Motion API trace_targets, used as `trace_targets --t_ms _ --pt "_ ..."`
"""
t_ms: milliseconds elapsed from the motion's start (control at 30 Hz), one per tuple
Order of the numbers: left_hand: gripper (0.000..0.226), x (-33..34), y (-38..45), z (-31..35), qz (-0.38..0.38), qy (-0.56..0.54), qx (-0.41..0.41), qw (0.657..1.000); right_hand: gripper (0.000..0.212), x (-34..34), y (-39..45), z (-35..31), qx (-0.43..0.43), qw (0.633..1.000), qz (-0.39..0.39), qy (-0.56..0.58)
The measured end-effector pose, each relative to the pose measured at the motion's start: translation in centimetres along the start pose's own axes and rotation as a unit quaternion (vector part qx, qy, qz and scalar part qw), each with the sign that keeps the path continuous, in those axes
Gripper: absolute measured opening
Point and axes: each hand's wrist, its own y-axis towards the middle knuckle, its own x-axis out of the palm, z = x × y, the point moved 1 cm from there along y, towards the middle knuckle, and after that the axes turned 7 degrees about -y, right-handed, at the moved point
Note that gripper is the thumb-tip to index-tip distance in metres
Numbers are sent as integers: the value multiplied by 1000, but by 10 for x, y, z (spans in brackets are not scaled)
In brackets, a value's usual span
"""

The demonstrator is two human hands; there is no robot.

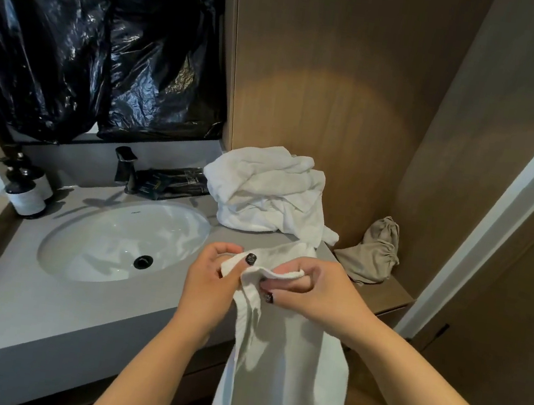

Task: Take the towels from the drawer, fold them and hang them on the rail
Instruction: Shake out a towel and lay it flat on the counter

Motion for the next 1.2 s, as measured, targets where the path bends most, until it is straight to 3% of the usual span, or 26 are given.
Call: trace_targets --t_ms 100,267,567,867,1000,1100,1200 --pt "18 -4 3 7 -42 -65 -14 997 5 6 2 -12 -20 996 43 -76" --pt "8 -9 7 17 -77 -89 -8 993 26 17 10 -27 -129 947 133 -264" --pt "22 -40 38 69 -96 -166 32 981 29 36 52 -73 -174 971 155 -63" --pt "27 -58 74 102 -106 -117 93 983 26 41 115 -94 -219 958 184 -3" --pt "32 -48 102 115 -109 -105 130 980 7 22 145 -110 -269 944 185 39" --pt "37 -33 127 132 -89 -97 175 976 6 1 169 -121 -309 931 191 33" --pt "26 -14 154 153 -56 -103 212 970 7 -28 197 -129 -331 924 190 27"
